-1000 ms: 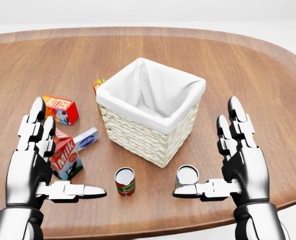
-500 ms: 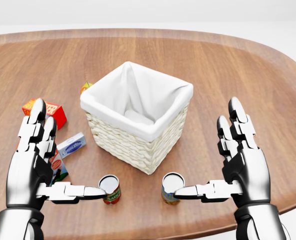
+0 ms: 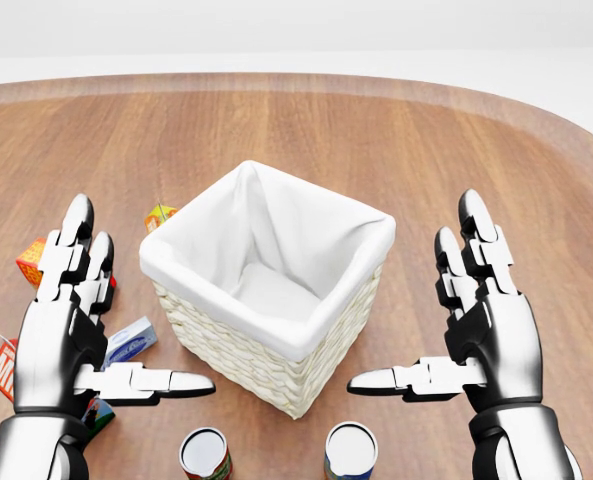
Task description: Pick up the tomato sauce, and put it in the basket.
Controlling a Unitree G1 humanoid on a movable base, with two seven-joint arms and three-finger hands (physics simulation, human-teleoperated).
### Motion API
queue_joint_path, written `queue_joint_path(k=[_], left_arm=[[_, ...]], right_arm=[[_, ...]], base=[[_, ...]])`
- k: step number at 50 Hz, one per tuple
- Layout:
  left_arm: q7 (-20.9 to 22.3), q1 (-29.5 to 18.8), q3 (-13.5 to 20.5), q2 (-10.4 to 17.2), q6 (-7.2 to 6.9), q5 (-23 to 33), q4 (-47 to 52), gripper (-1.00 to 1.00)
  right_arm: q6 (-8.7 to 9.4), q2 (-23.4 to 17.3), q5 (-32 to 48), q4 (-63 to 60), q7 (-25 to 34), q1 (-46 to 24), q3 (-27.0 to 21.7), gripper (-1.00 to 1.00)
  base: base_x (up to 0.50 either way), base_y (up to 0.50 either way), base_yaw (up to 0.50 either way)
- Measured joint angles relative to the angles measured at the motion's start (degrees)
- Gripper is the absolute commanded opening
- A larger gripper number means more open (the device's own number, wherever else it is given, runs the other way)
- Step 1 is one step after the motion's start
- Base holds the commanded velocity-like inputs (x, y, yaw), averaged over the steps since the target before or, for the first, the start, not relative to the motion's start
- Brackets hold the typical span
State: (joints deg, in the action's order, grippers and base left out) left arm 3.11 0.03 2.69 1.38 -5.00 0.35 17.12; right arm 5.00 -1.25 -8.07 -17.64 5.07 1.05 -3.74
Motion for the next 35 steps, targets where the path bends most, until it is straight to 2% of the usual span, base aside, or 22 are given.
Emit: queue_joint_path(k=[19, 35], left_arm=[[0.0, 0.2, 0.0, 0.1, 0.00, 0.3, -0.3, 1.00], [0.6, 0.2, -0.2, 0.5, 0.00, 3.6, 0.1, 1.00]], right_arm=[[0.00, 0.0, 0.4, 0.5, -0.5, -0.1, 0.0, 1.00], [0.00, 0.0, 0.5, 1.1, -0.6, -0.3, 0.0, 1.00]], base=[[0.00, 0.00, 0.00], [0.00, 0.00, 0.00]])
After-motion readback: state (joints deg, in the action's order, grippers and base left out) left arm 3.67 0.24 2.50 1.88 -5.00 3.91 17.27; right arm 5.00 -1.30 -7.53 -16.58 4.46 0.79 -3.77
